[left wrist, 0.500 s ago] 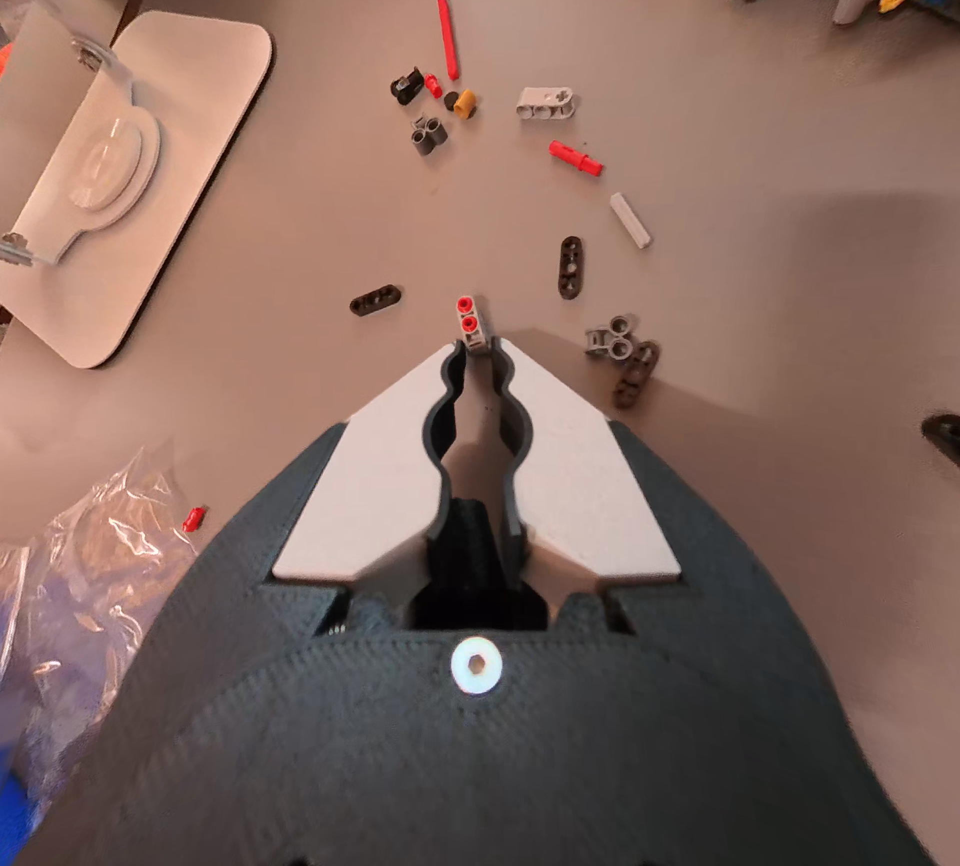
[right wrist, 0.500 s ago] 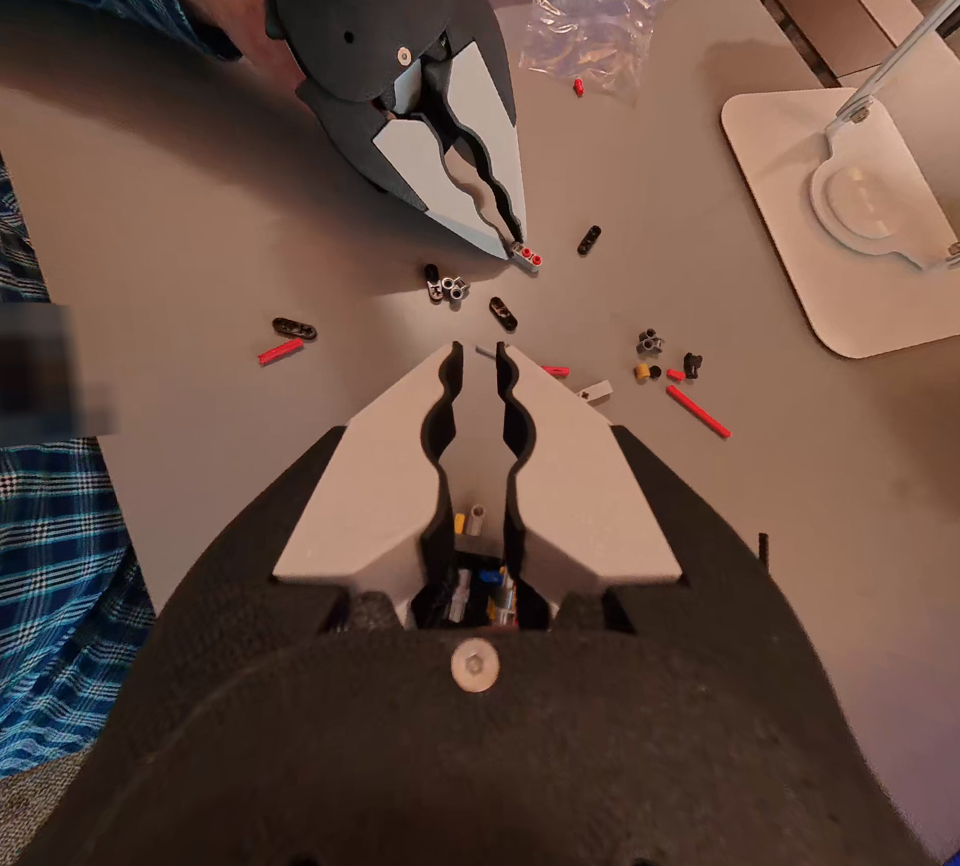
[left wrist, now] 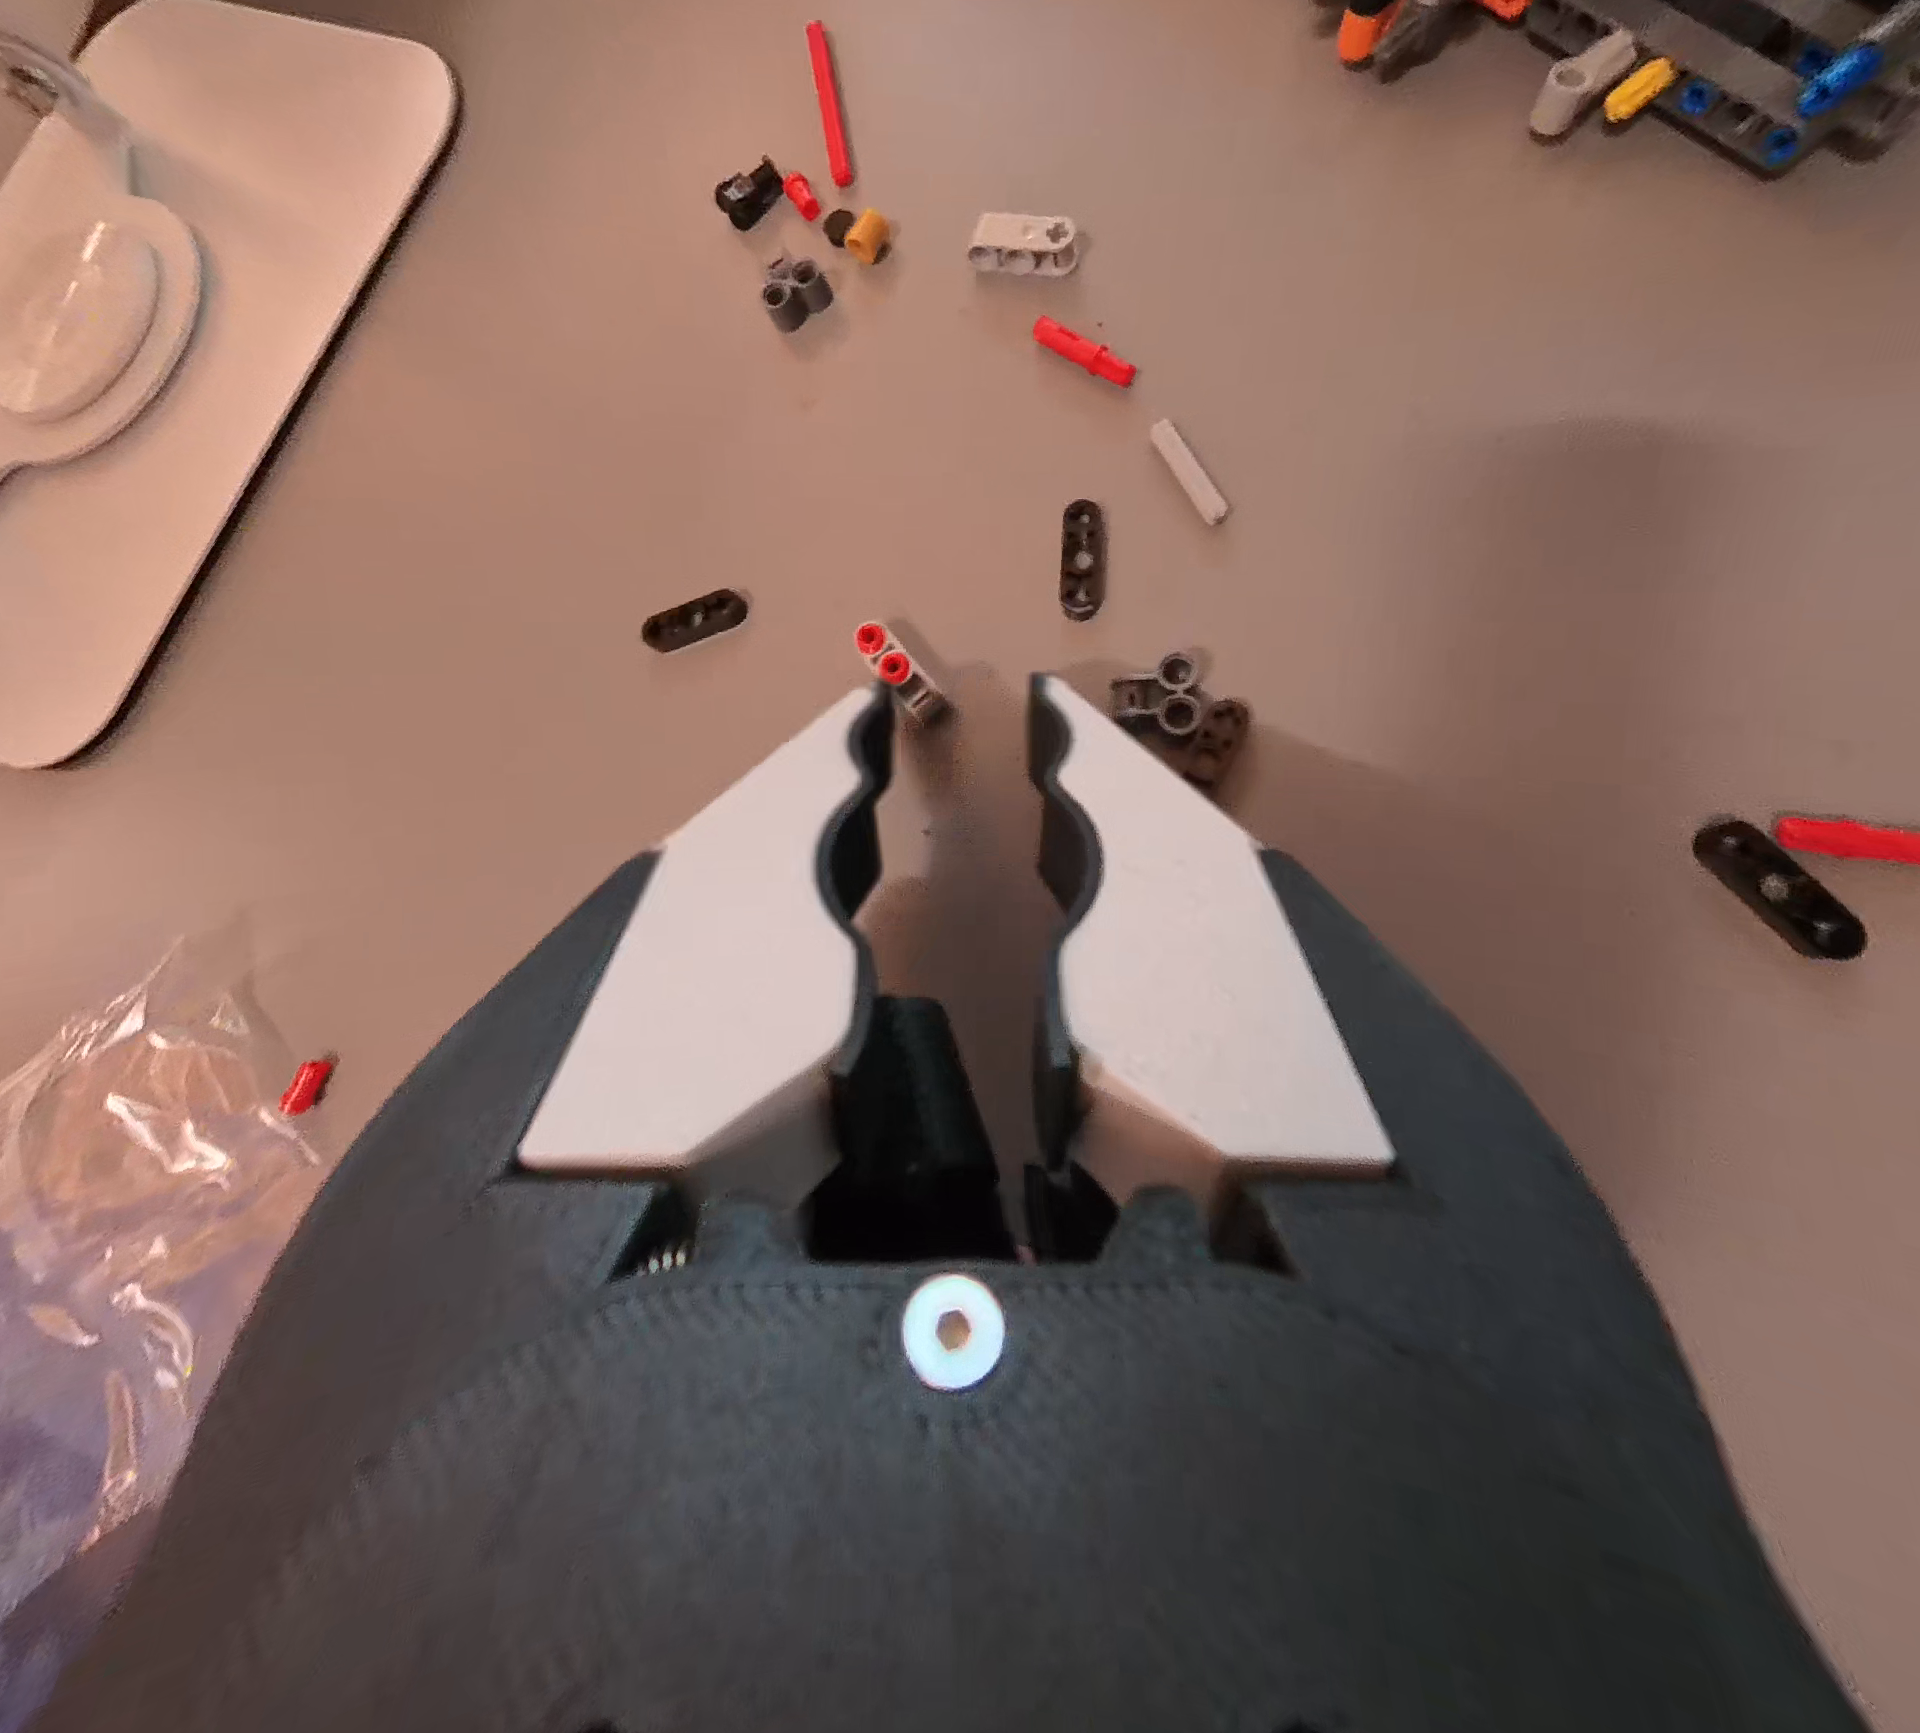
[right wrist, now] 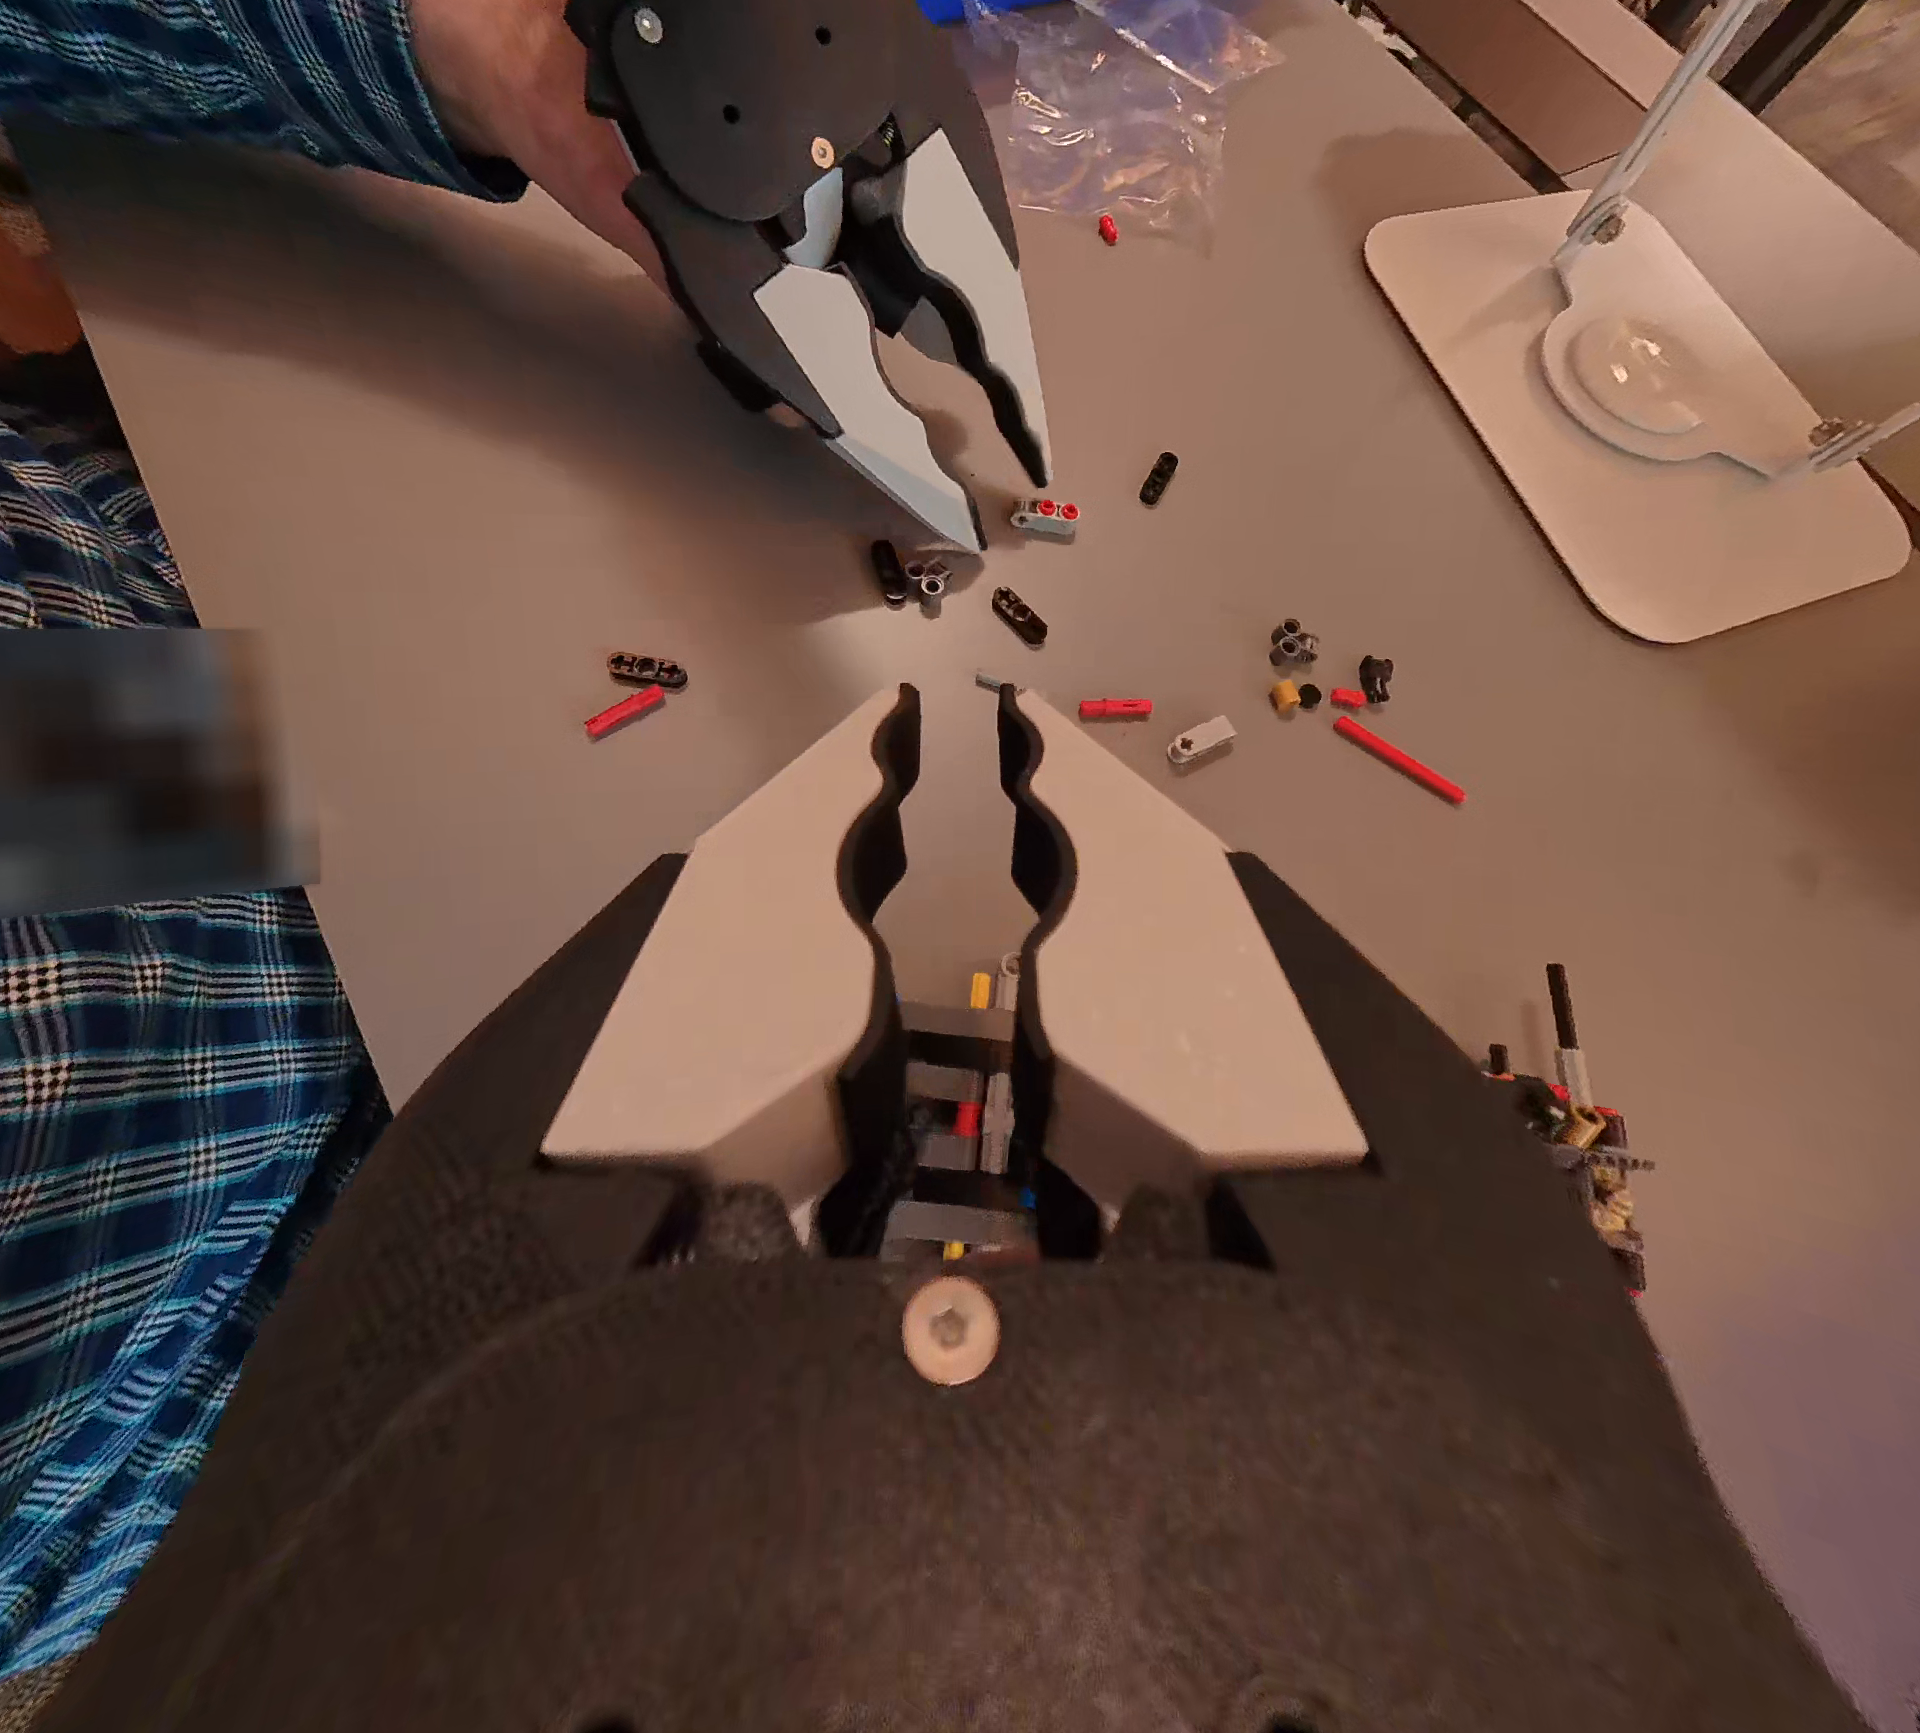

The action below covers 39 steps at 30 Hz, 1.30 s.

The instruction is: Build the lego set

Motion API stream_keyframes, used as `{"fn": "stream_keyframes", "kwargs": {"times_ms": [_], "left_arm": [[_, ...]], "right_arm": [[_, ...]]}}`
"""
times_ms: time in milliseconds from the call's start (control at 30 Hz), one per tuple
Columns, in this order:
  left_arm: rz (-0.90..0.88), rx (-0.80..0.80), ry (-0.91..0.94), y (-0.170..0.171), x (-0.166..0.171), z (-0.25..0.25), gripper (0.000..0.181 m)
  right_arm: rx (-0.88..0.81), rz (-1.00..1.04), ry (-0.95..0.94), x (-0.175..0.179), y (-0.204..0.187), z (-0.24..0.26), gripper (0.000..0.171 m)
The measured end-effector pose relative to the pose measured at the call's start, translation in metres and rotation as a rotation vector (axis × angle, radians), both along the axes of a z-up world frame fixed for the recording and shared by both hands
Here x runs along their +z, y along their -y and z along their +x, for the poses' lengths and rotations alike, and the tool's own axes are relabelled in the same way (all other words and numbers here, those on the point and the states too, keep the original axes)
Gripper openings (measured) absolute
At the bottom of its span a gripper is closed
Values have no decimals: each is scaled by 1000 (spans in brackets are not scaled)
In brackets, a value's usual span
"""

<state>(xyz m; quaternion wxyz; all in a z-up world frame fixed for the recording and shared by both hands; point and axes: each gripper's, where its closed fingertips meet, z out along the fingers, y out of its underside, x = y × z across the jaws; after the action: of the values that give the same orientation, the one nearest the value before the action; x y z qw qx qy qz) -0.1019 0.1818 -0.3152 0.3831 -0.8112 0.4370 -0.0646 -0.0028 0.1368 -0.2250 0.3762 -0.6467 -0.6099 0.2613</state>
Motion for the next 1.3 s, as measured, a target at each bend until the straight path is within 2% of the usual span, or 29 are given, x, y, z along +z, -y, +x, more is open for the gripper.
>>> {"fn": "stream_keyframes", "kwargs": {"times_ms": [133, 300, 467, 633, 733, 900, 1000, 1100, 1300], "left_arm": [[23, -8, -15, -5, 0, 3, 6], [48, -4, -31, -6, 0, 2, 0], [33, 7, -23, -1, -2, -3, 1], [26, 13, 5, -2, 5, -11, 23], [39, -1, 0, -7, 10, -11, 26], [-1, -36, -25, -13, 3, 5, 23], [6, -10, -52, -19, -3, 7, 8], [31, 7, -55, -24, -2, 6, 7], [70, -20, 79, -17, 26, 24, 6]], "right_arm": [[-14, -11, -3, -2, -1, 4, 13], [-24, -15, -7, -3, -2, 8, 13], [-35, -6, -14, 2, -2, 11, 14], [-46, -11, -13, -1, -1, 16, 14], [-54, -11, -15, -1, -2, 18, 14], [-63, -9, -19, -1, -5, 20, 15], [-72, -6, -20, -1, -6, 24, 15], [-84, -5, -21, -2, -8, 28, 16], [-155, 28, -59, 6, -14, 45, 24]]}}
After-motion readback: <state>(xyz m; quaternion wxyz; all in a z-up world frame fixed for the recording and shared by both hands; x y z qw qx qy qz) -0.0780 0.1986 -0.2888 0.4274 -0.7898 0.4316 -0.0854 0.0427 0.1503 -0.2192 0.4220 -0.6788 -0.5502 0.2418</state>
